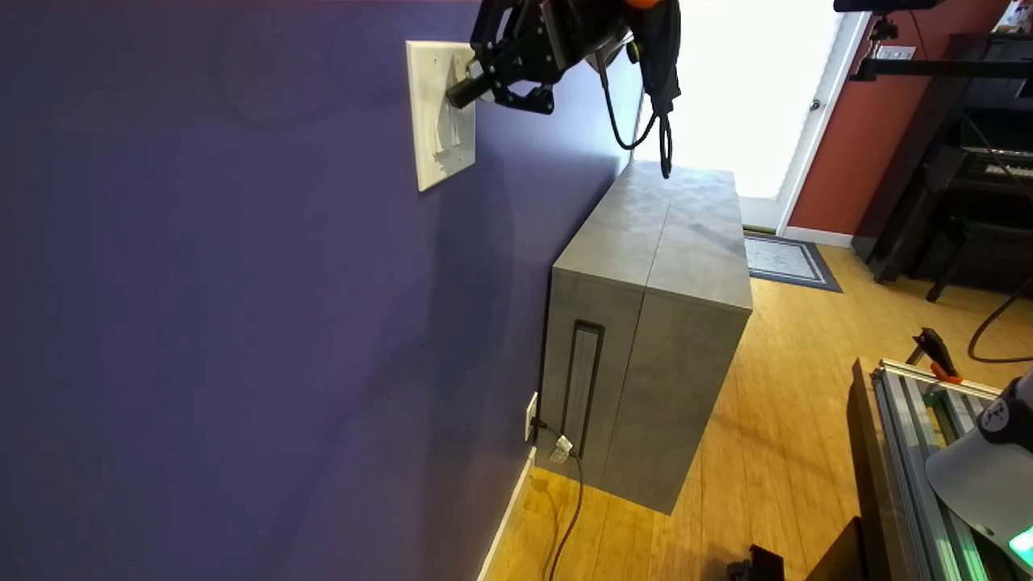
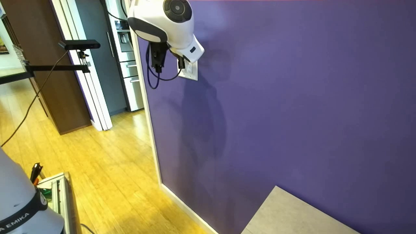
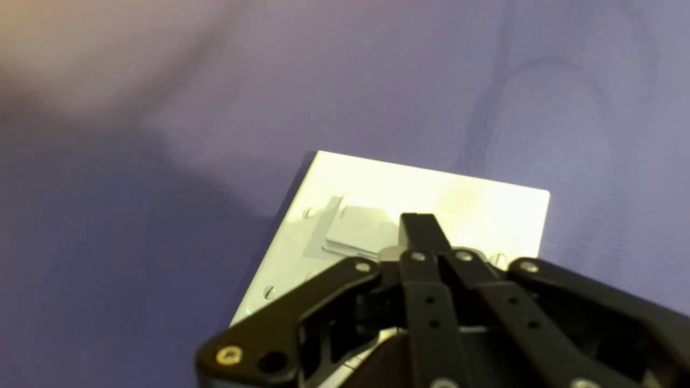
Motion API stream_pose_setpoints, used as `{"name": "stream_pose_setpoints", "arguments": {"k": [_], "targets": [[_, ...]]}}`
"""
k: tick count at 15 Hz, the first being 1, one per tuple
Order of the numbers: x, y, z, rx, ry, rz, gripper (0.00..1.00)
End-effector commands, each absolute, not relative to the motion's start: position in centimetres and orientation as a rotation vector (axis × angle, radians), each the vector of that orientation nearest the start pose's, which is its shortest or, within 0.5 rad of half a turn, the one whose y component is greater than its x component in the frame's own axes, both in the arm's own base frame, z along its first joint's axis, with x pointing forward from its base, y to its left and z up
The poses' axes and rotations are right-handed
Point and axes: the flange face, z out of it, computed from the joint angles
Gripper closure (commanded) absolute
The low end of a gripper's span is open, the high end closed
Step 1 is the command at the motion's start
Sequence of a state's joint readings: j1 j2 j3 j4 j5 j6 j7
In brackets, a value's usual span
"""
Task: Turn on the light switch on the left
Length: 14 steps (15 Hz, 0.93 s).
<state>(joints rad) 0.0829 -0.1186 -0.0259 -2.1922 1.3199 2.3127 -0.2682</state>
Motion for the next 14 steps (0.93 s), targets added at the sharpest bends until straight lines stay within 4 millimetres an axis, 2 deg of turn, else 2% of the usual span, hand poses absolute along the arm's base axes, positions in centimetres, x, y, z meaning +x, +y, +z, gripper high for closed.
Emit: {"name": "stream_pose_setpoints", "arguments": {"k": [1, 14], "targets": [[54.04, 4.66, 47.79, -1.997, 0.545, -0.351, 1.0], [54.53, 4.58, 47.78, -1.977, 0.562, -0.353, 1.0]]}}
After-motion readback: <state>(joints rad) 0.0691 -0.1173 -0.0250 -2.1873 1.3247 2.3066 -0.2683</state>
